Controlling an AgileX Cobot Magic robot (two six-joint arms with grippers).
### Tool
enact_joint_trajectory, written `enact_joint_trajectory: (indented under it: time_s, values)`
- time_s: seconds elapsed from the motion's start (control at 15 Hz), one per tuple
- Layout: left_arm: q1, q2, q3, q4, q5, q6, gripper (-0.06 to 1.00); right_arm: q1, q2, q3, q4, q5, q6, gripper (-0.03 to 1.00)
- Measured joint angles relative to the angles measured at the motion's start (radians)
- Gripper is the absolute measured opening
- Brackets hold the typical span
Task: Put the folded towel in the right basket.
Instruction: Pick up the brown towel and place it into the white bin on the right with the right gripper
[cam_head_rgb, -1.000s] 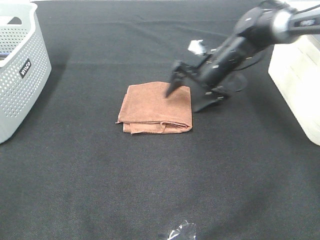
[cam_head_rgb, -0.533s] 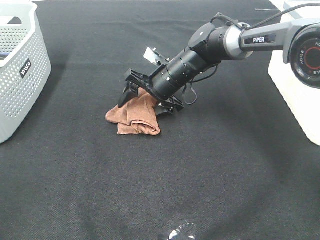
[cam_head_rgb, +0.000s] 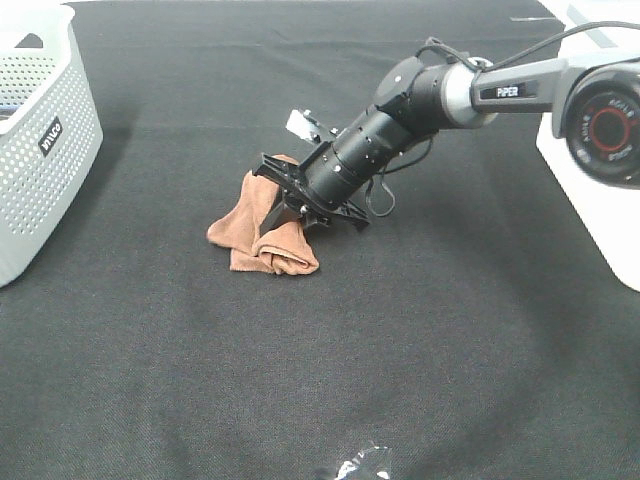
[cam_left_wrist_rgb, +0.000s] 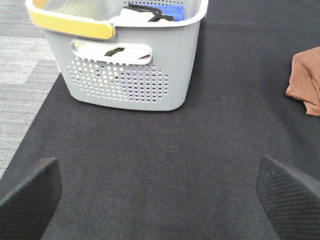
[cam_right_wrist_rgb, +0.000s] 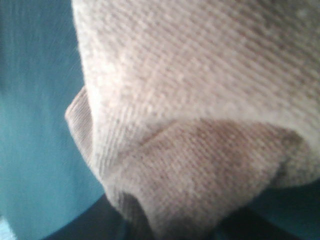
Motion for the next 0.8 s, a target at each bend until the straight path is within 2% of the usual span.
enact_joint_trajectory:
  time_s: [0.13,0.2,0.33,0.4,0.67,0.73,0.8]
  values:
    - [0.000,0.000,0.000,0.000,0.000,0.000,0.99,0.002,0.019,-0.139,-0.026,0.180,0.000,0.27]
    - [0.000,0.000,0.000,0.000,0.000,0.000,0.99,0.002,0.020,-0.218,-0.029,0.224,0.000,0.27]
    - [0.000,0.000,0.000,0.001,0.000,0.000,0.99,0.003,0.004,-0.357,-0.070,0.238,0.040,0.27]
    - [0.000,0.000,0.000,0.001,0.000,0.000,0.99,0.004,-0.031,-0.410,-0.150,0.240,0.080,0.27]
    - [0.000,0.000,0.000,0.002,0.000,0.000,0.99,0.004,-0.186,-0.406,-0.431,0.250,0.128,0.27]
    - [0.000,0.000,0.000,0.002,0.000,0.000,0.99,0.004,-0.186,-0.406,-0.431,0.250,0.128,0.27]
    - [0.000,0.000,0.000,0.002,0.000,0.000,0.99,0.003,-0.240,-0.383,-0.496,0.251,0.135,0.27]
